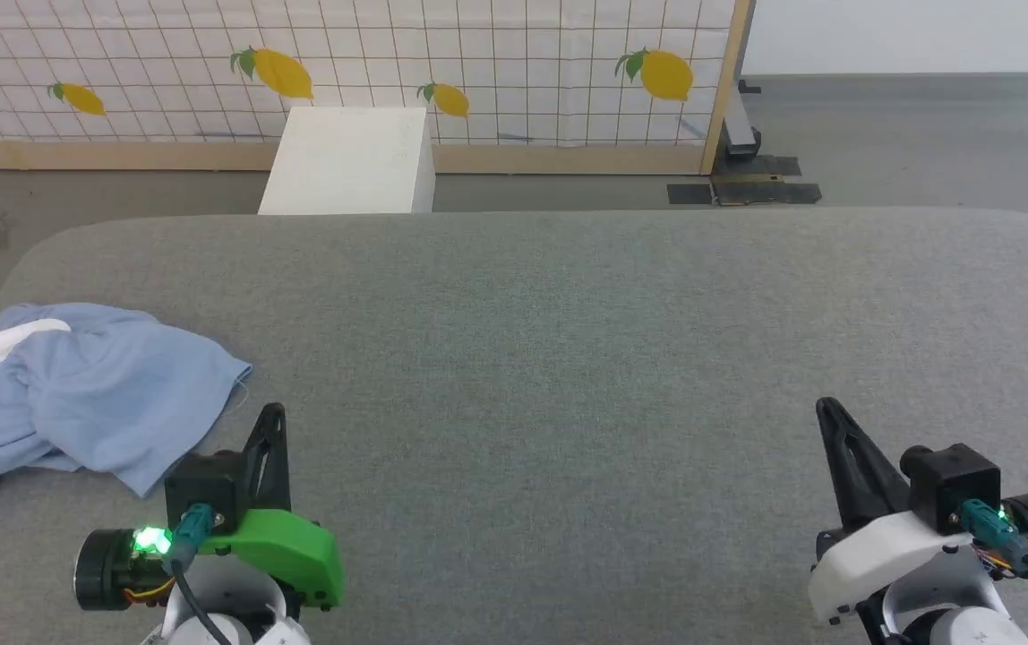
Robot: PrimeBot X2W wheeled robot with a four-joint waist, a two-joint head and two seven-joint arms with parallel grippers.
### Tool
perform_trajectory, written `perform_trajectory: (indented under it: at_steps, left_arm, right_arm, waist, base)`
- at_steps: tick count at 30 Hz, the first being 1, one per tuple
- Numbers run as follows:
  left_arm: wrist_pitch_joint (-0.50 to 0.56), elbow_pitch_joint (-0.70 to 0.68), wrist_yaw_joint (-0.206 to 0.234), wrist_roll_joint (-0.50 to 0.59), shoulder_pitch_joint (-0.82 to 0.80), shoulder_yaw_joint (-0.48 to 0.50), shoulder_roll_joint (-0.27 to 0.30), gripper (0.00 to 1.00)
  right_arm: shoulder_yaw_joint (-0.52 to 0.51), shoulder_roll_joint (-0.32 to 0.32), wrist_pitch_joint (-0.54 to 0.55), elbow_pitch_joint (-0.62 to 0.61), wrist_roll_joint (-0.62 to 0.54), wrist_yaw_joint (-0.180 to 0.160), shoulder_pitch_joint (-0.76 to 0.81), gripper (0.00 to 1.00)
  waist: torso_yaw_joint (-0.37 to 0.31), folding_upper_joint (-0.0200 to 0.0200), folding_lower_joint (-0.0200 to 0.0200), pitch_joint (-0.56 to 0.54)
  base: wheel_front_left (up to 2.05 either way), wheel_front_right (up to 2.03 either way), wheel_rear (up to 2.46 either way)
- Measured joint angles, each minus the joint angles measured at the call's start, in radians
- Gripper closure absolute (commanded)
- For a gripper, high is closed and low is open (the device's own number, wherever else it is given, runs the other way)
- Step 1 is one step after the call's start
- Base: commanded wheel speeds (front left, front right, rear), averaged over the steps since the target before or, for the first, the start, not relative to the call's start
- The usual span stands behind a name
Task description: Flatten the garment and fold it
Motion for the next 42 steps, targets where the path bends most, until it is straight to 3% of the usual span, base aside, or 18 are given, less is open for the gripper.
perform_trajectory:
  at_steps: [16,17,18,19,20,42]
  left_arm:
    - [0.000,0.000,0.000,0.000,0.000,0.000,0.000,1.00]
    - [0.000,0.000,0.000,0.000,0.000,0.000,0.000,0.00]
    - [0.000,0.000,0.000,-0.001,0.000,-0.001,0.000,0.00]
    - [0.000,0.000,0.000,-0.001,0.000,-0.002,0.000,1.00]
    - [0.000,0.000,0.000,-0.001,0.000,-0.002,0.000,0.00]
    - [-0.036,0.042,0.032,-0.028,-0.005,-0.029,0.001,0.00]
  right_arm:
    - [0.000,0.000,0.000,0.000,0.000,0.000,0.000,1.00]
    - [0.000,0.000,0.000,0.000,0.000,0.000,0.000,0.00]
    - [0.000,0.000,0.000,0.001,0.000,0.000,0.000,0.00]
    - [-0.001,0.000,0.000,0.001,0.000,0.000,0.000,1.00]
    - [-0.001,0.000,0.000,0.001,0.000,0.000,0.000,0.00]
    - [-0.005,0.000,-0.020,0.013,0.006,0.000,0.000,0.00]
  waist:
    - [0.000,0.0000,0.0000,0.000]
    - [0.000,0.0000,0.0000,0.000]
    - [0.000,0.0000,0.0000,0.000]
    - [0.000,0.0000,0.0000,0.000]
    - [0.000,0.0001,0.0000,0.000]
    - [0.061,0.0000,0.0000,-0.003]
  base:
    - [0.00,0.00,0.00]
    - [0.00,0.00,0.00]
    - [0.00,0.00,0.00]
    - [0.00,0.00,0.00]
    - [0.00,0.00,0.00]
    - [0.00,0.00,0.00]
